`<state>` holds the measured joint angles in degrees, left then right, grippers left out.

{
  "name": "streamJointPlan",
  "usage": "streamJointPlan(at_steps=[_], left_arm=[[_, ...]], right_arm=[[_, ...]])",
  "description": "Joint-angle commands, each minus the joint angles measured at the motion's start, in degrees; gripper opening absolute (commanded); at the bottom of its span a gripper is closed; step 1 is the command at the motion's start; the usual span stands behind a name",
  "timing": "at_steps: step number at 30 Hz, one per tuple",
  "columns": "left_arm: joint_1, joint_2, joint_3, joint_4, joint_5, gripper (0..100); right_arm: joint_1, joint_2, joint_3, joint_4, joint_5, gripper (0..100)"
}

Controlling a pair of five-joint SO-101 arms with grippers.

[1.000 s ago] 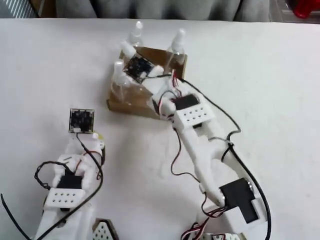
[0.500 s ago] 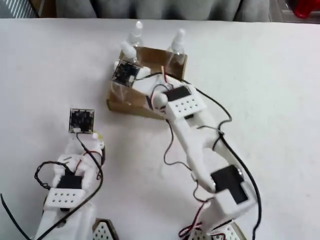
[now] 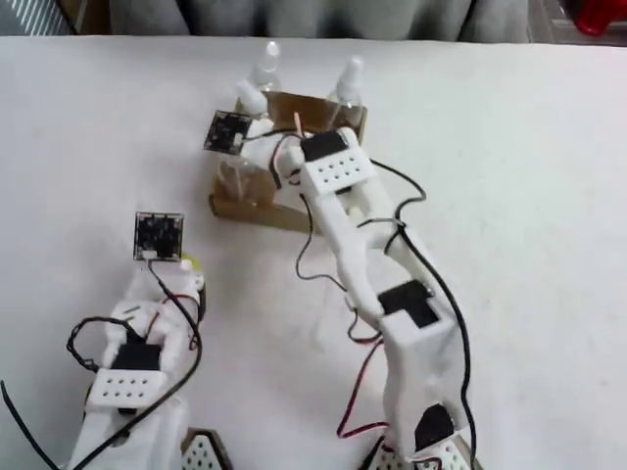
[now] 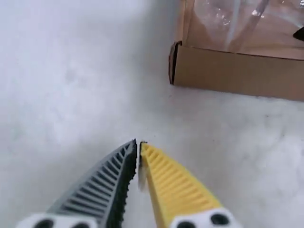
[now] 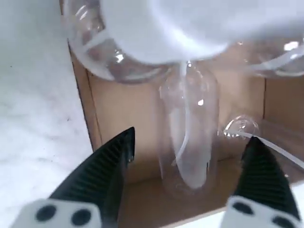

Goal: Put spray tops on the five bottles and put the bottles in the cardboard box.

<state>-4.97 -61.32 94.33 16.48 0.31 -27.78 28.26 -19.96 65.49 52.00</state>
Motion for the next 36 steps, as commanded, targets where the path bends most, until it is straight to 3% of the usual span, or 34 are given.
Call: streamJointPlan(at_steps=[1, 13, 20, 27, 36], left_arm=[[-0.4, -0.5, -0.1, -1.6, -0.5, 2], [-1.5, -0.5, -0.2, -1.7, -0.5, 2], [-1.5, -0.5, -0.2, -1.7, -0.5, 2], [-1.5, -0.5, -0.2, -1.7, -0.5, 2], [-1.5, -0.5, -0.2, -1.7, -0.5, 2]], right_arm=[[-0.1, 1.2, -7.5, 2.7, 0.3, 31.1], [-0.4, 4.4, -9.1, 2.7, -0.4, 31.1], [-0.3, 5.9, -8.5, -0.4, -6.6, 31.1], [-0.7, 7.8, -8.3, -1.8, -7.6, 30.7], [-1.1, 7.9, -8.4, -2.1, -7.6, 12.8]])
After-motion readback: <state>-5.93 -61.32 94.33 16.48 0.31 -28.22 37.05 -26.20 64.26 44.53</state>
